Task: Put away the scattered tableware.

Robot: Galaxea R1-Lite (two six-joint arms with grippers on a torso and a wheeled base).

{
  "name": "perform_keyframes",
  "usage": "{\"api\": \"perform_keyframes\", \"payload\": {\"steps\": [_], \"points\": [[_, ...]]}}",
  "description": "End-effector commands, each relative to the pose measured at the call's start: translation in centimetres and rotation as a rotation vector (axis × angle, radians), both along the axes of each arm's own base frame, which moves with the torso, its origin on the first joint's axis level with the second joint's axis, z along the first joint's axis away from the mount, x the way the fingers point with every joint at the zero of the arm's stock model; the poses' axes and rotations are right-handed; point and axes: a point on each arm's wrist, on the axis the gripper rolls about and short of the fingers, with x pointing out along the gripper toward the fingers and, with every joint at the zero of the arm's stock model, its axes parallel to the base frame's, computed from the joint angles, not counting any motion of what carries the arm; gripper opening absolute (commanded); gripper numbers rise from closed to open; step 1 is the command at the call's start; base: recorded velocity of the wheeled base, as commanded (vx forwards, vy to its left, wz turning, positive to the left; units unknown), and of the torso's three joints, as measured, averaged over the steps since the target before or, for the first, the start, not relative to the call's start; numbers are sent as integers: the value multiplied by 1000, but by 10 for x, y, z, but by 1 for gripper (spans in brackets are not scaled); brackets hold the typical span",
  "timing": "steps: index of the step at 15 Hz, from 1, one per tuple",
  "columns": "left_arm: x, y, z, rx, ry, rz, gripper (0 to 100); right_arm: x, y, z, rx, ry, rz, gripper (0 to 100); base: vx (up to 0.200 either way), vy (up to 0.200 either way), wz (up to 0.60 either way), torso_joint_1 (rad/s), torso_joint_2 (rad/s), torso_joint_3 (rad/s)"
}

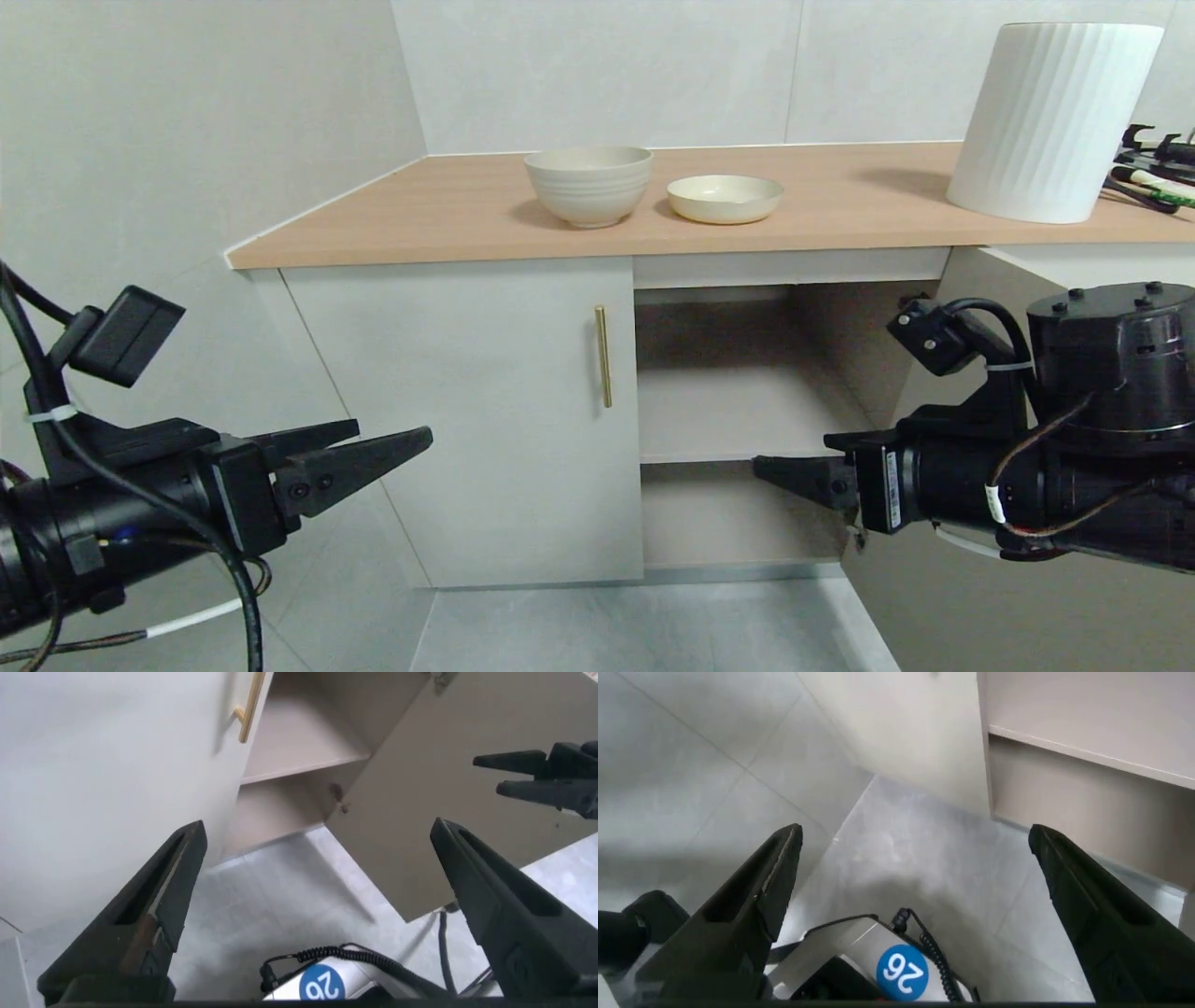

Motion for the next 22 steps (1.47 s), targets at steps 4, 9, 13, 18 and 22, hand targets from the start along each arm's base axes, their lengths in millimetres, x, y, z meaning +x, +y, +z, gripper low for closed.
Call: {"api": "perform_keyframes", "payload": {"steps": [4,9,13,18,22], "points": [[1,0,0,4,-2,11,100,-2,1,-1,-11,14,8,100,0,0,0,0,0,0],[3,2,0,5,0,26,100,-6,-1,0,-25,32,16,100,160,0,0,2,1,1],[4,3,0,6,4,32,100,-8,0,-2,-28,41,24,100,200,0,0,8,1,4],[4,3,-1,6,6,31,100,-11,-2,-5,-36,45,31,100,160,0,0,4,2,0],[3,3,0,5,1,32,100,-14,-4,-3,-30,33,33,100,0,0,0,0,0,0]]}}
